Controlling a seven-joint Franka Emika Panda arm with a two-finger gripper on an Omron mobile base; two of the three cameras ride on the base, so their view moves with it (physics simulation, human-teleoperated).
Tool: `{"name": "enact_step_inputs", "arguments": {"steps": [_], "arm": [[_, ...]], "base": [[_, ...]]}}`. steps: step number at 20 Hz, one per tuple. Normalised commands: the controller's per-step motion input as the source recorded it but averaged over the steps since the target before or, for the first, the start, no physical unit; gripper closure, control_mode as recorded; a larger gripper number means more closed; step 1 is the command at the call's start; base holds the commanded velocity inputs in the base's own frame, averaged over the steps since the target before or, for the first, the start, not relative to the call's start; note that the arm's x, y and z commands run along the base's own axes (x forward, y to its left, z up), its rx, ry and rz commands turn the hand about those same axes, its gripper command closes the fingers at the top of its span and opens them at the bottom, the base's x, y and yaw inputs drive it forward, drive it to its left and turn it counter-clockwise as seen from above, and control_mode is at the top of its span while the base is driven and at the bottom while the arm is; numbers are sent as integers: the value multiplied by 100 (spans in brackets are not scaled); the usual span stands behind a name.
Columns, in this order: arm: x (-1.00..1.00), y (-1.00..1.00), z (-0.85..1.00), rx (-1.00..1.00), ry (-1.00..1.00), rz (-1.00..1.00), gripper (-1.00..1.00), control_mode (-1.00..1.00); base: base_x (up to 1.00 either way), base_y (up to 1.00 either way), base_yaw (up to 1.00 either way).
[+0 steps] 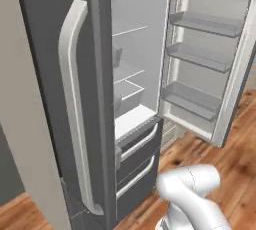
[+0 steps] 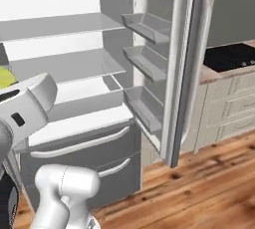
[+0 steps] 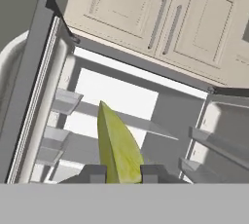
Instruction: There is a bowl on the dining counter. Grab a lemon wedge from the fridge and place it in the bowl. Then get the liquor bottle and glass cup from the cabinet and place them next to the bowl.
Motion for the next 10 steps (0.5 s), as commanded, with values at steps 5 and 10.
{"name": "enact_step_inputs", "arguments": {"steps": [5,10], "arm": [[0,0,0,0,0,0,100,100],[0,0,0,0,0,0,100,100]], "base": [[-66,34,-69],[-83,23,-71]]}}
